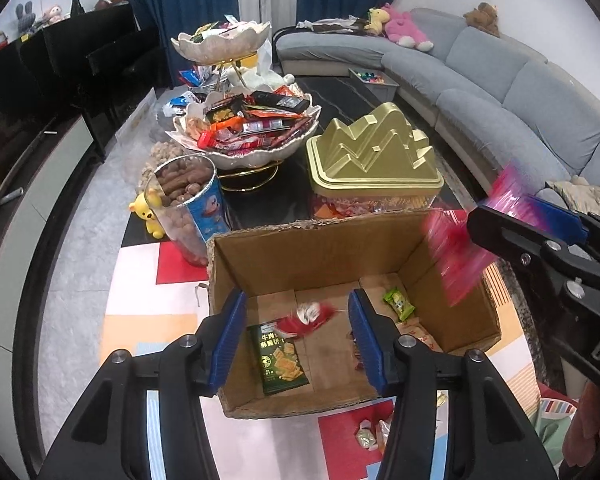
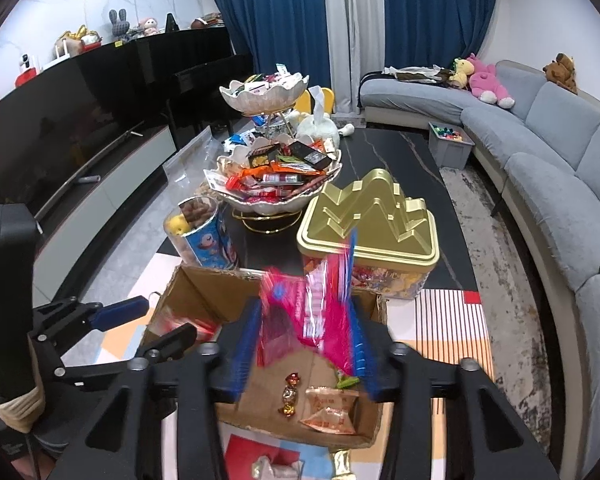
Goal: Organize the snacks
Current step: 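Open the left tool dropping the wafer bar while the right tool drops the candy bag into the box, then withdraw both open tools from the box toward the remaining snacks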
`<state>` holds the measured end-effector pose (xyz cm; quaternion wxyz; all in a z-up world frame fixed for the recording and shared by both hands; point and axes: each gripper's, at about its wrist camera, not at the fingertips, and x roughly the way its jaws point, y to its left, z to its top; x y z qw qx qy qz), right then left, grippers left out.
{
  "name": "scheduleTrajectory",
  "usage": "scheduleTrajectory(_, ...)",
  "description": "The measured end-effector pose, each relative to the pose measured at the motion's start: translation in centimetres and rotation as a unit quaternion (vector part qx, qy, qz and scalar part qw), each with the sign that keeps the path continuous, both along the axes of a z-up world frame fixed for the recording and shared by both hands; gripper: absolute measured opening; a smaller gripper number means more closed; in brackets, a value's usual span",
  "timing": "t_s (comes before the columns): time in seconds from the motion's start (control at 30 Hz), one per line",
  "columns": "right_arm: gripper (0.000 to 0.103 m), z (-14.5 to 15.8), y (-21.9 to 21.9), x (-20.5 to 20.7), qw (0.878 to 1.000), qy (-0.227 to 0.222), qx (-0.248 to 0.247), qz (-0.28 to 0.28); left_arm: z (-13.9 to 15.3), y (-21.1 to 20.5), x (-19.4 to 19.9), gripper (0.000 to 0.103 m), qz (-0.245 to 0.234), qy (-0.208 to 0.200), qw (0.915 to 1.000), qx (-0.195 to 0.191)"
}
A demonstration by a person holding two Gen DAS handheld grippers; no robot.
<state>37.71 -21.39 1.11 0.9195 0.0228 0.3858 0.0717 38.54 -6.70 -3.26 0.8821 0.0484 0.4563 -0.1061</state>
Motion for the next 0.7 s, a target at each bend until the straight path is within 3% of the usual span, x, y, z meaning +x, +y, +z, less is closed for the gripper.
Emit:
scheduleTrajectory(0.1, 0.068, 0.1, -0.1, -0.2, 1.000, -0.003, -0.004, -0.006, 0.1, 0.2, -0.2, 0.065, 0.003, -0.004, 1.0000, 0.000)
scheduleTrajectory(0.33, 0.068, 0.6, -0.4, -0.9, 1.000, -0.010, -0.006, -0.014, 0.6, 0.3, -1.1, 0.078, 0.008, -0.010, 0.9999, 0.003)
scheduleTrajectory(0.7, 0.068, 2.5, -1.1, -3.7, 0.999, -0.037, -0.019, -0.019, 2.0, -0.1, -3.7, 0.079, 0.007, -0.019, 0.9998, -0.004)
